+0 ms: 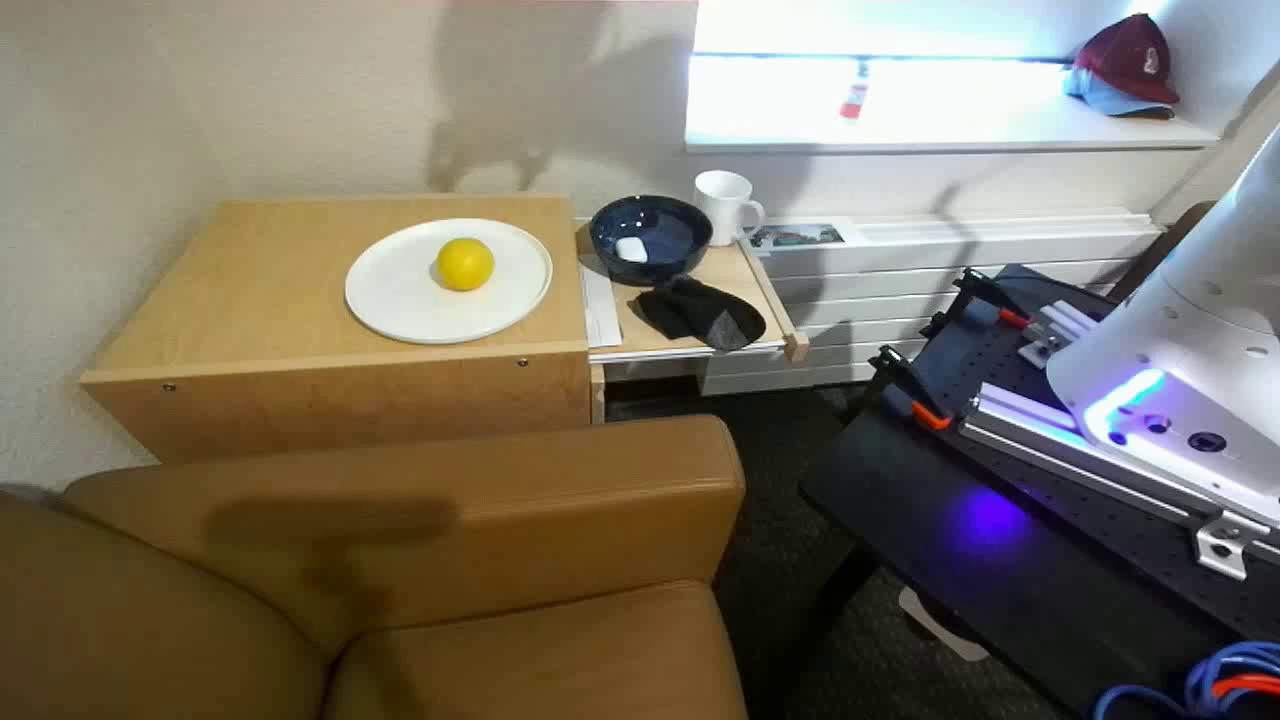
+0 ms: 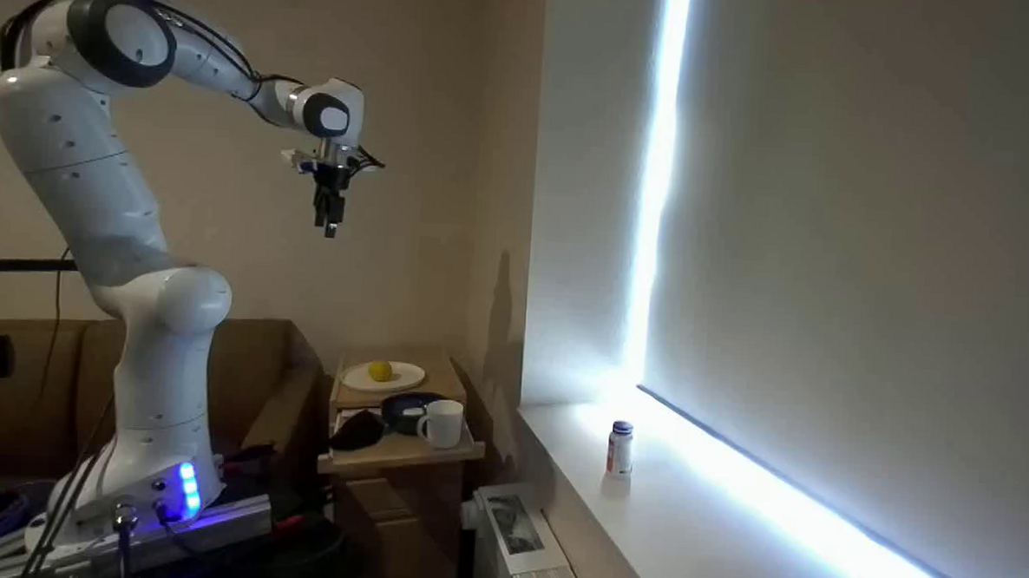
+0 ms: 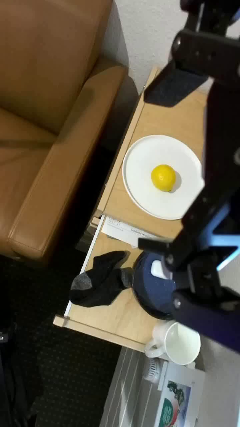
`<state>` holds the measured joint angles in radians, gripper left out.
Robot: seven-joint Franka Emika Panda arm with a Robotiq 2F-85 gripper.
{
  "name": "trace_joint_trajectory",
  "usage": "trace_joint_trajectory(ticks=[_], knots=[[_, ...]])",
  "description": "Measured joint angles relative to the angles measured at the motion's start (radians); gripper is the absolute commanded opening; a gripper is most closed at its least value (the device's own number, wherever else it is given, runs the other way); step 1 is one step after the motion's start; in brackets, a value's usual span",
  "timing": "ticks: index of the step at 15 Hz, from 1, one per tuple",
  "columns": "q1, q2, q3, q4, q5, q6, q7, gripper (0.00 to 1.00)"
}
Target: Move the plate forward
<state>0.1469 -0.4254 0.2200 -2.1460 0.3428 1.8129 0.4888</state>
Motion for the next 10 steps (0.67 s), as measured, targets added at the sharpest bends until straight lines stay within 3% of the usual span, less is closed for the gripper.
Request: trace_joint_trajectory(ticks=[5, 10], knots=[[-0.001, 0.046, 0.000, 0.009, 0.000, -0.005, 0.012, 1.00], [-0.010, 0.352, -0.004, 0.145, -0.005, 0.002, 0.143, 1.00]])
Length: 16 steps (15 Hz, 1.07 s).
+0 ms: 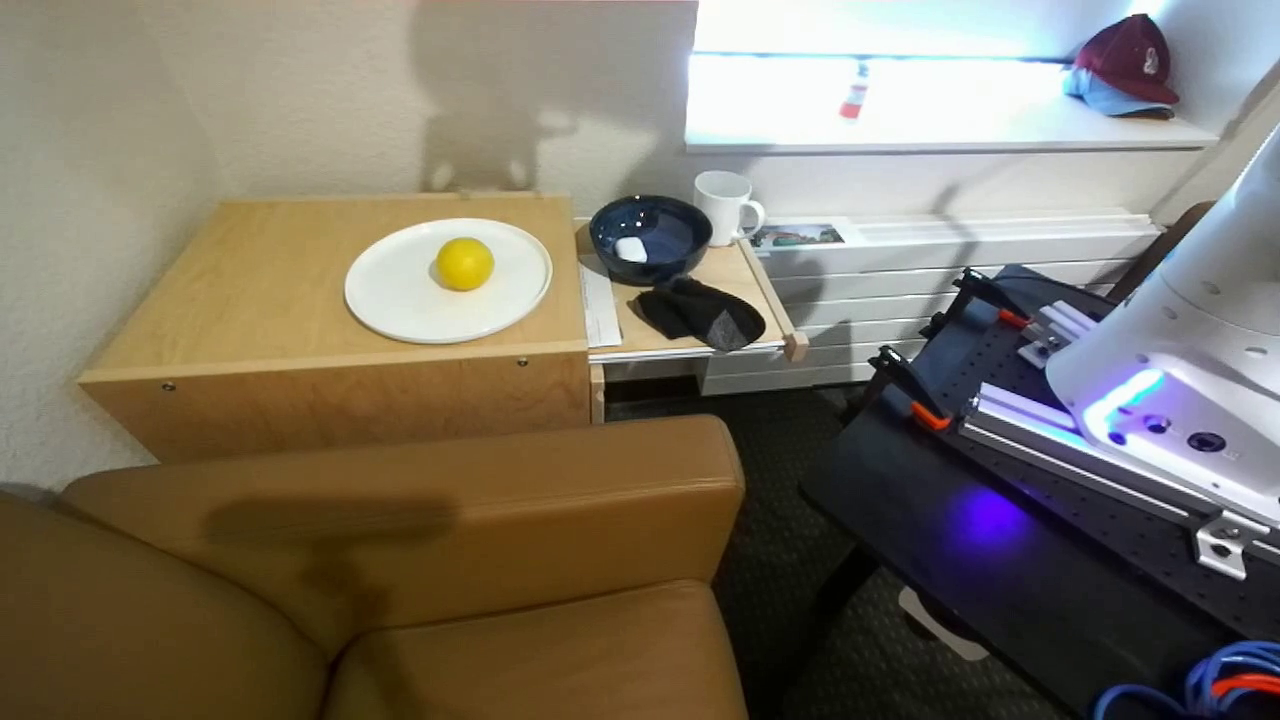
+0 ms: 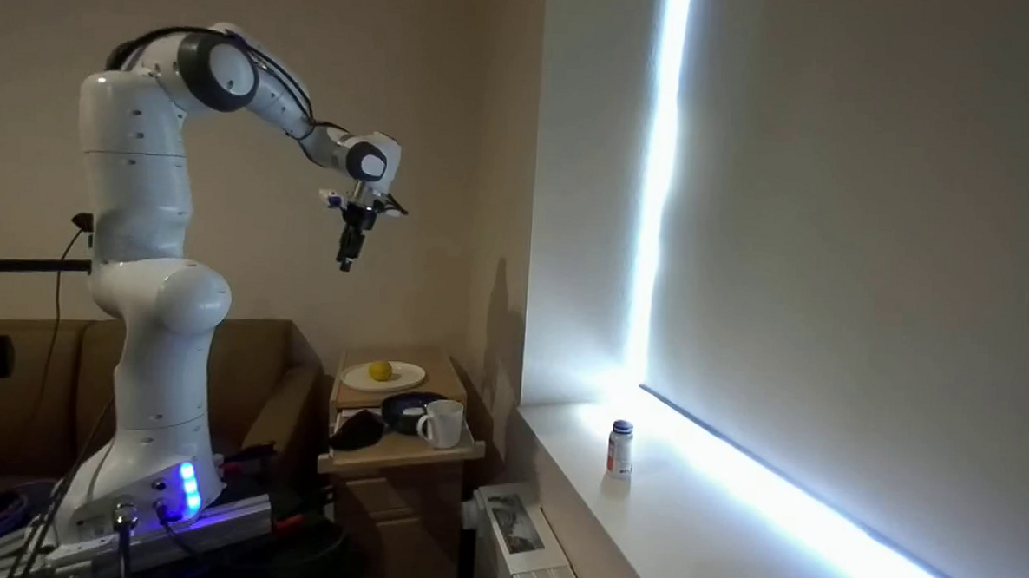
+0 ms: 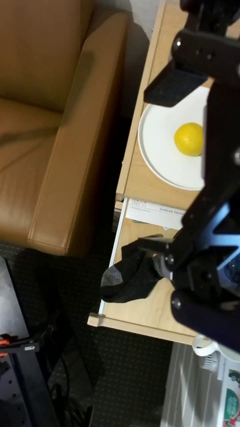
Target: Move the plate forward
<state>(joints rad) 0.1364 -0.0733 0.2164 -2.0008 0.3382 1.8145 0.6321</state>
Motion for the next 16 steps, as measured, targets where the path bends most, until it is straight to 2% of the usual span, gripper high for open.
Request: trace_joint_trajectory(ticks=[4, 7, 10, 12, 16], knots=[[0.011, 0.266, -0.014, 0.219, -0.056, 0.005, 0.226, 1.00], [0.035, 0.390, -0.017, 0.358, -0.059, -0.044, 0.269, 1.00], [0.043, 0.400, -0.022, 0.386, -0.058, -0.058, 0.277, 1.00], [0.060, 0.408, -0.043, 0.386, -0.073, -0.043, 0.345, 1.00], [0.114, 0.511, -0.080, 0.394, -0.093, 0.138, 0.571, 1.00]])
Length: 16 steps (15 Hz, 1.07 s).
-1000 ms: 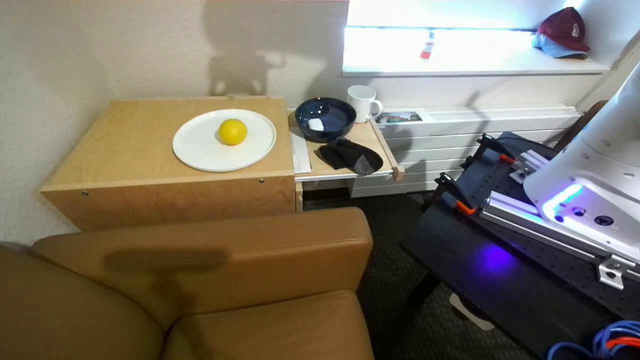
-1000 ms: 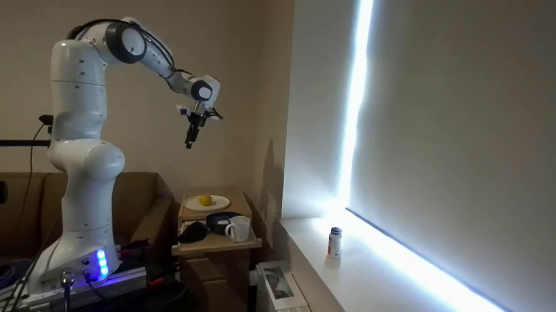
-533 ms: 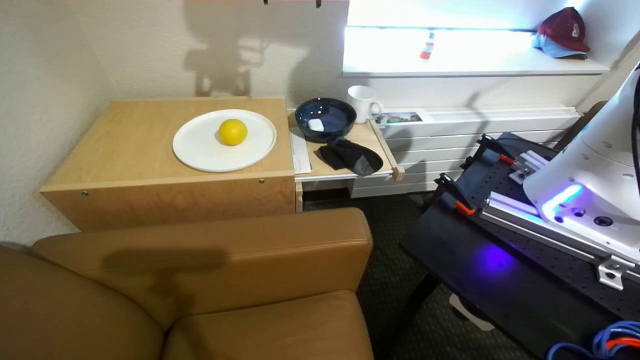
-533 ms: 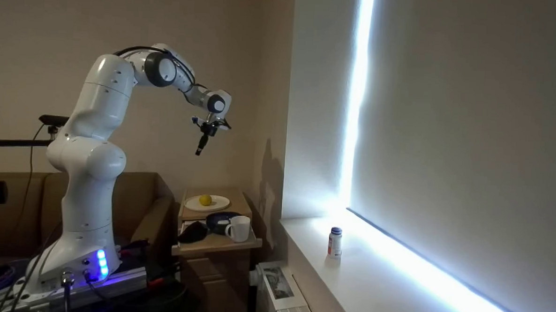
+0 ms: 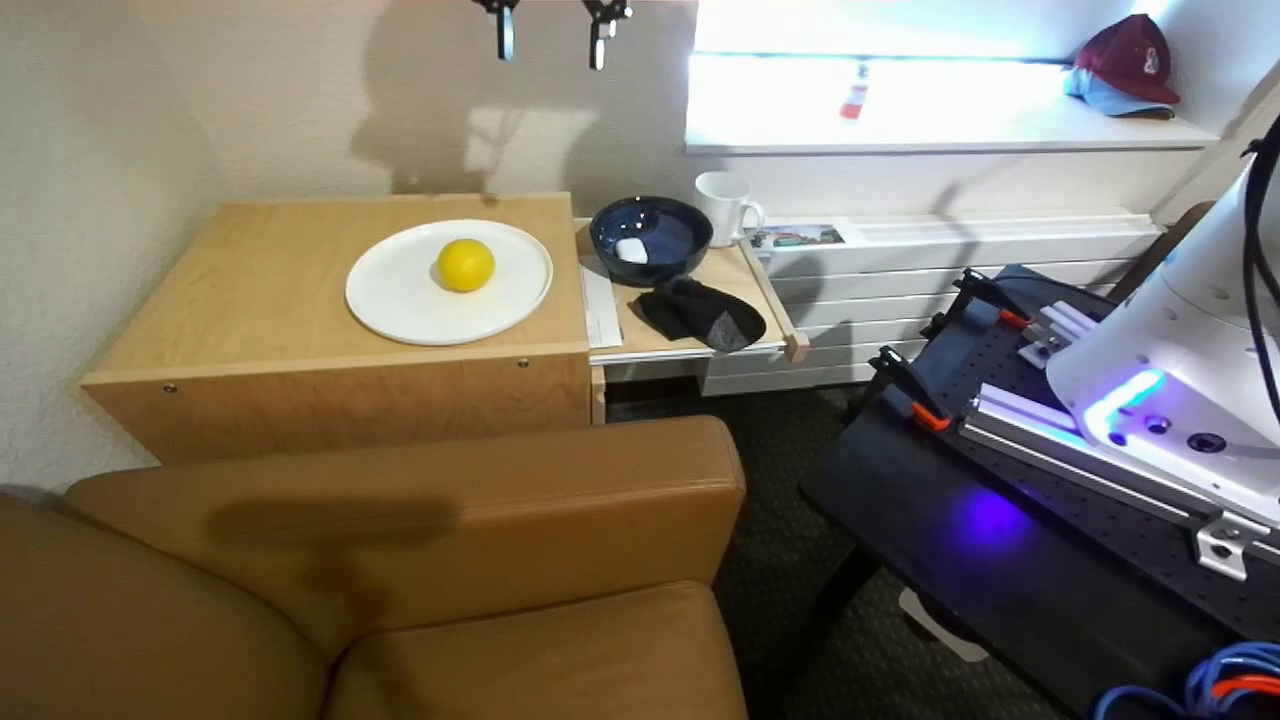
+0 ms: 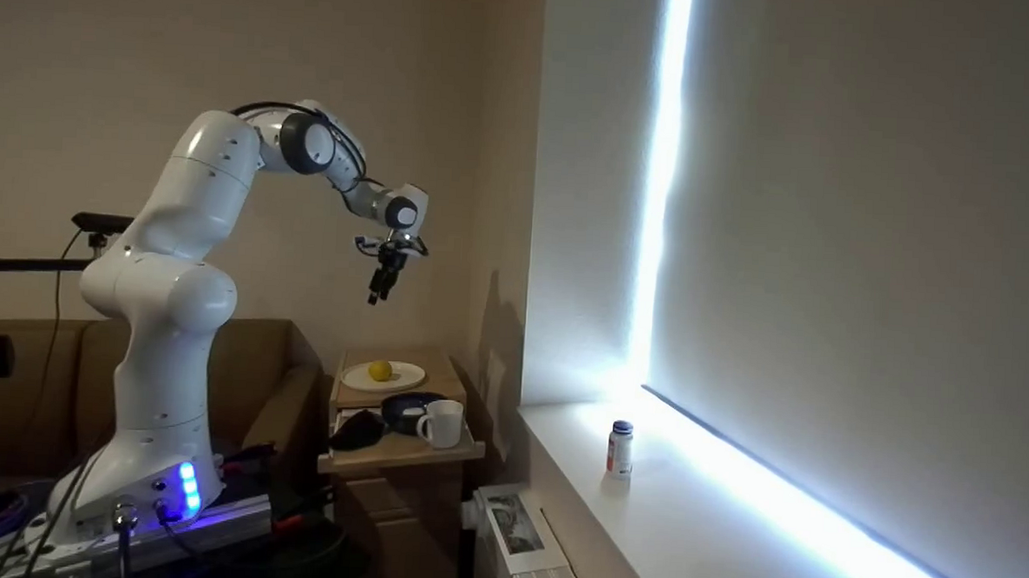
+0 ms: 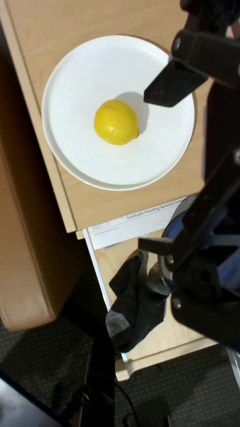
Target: Move the plate forward
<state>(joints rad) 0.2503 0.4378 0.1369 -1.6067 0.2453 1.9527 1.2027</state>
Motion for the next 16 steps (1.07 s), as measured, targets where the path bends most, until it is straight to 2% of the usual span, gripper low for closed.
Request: trace_joint_trajectory(ticks=[3, 6, 10, 16], knots=[[0.073, 0.096, -0.032, 0.027, -0.097, 0.127, 0.204, 1.00], [0.131, 0.157, -0.068, 0.068, -0.160, 0.144, 0.397, 1.00], [0.137, 0.163, -0.078, 0.083, -0.168, 0.141, 0.438, 1.00], [0.136, 0.267, -0.130, 0.116, -0.182, 0.215, 0.722, 1.00]])
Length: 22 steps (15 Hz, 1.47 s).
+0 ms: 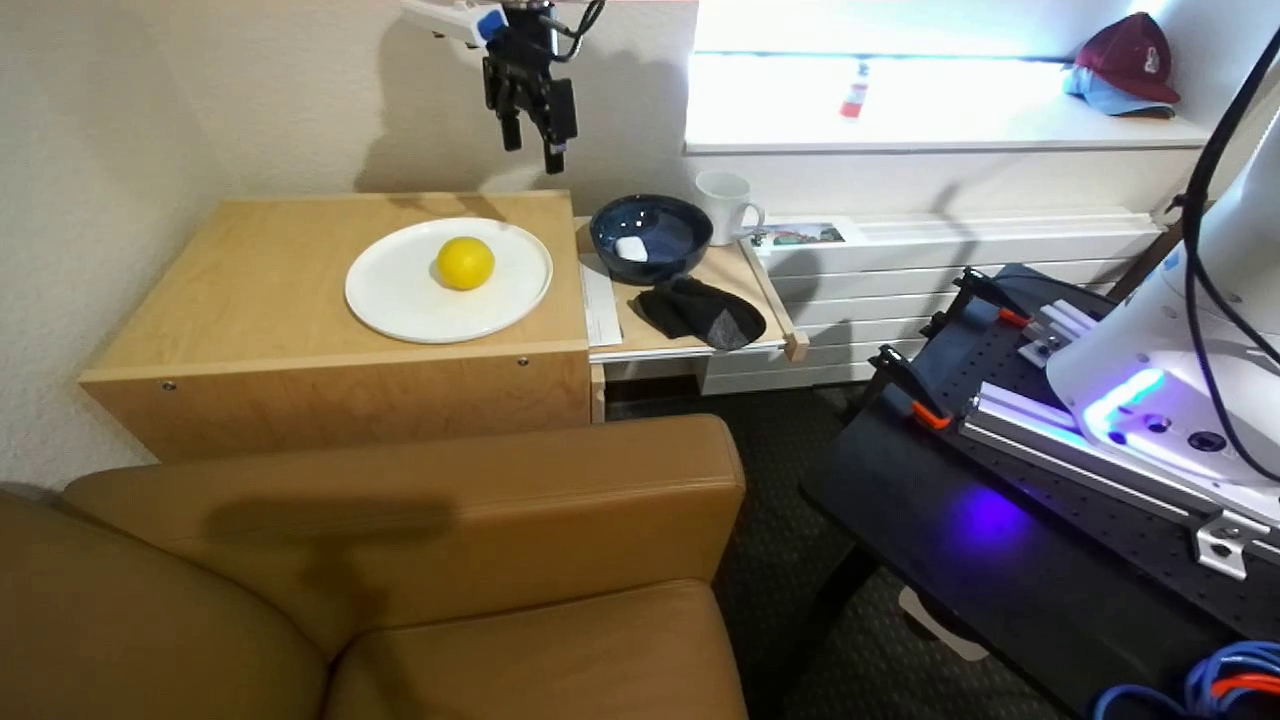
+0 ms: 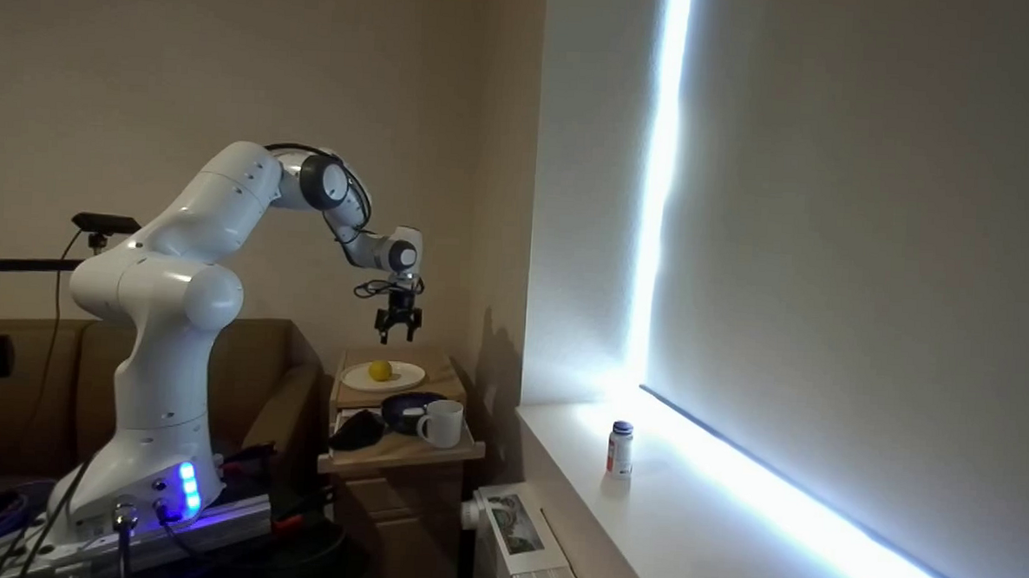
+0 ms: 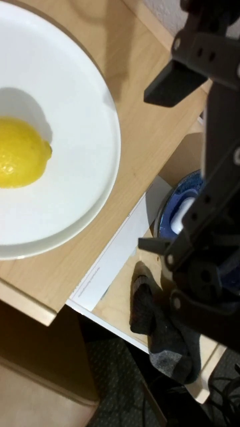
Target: Move the plate forward
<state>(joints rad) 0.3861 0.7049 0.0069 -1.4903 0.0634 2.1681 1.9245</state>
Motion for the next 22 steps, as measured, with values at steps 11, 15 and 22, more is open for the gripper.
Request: trace_joint_trajectory(ticks=[11, 15, 22], knots=[[0.008, 0.129, -0.031, 0.092, -0.040, 0.040, 0.266, 1.00], [0.034, 0.215, -0.046, 0.182, -0.074, 0.065, 0.395, 1.00], [0.033, 0.319, -0.073, 0.301, -0.074, 0.067, 0.585, 1.00]])
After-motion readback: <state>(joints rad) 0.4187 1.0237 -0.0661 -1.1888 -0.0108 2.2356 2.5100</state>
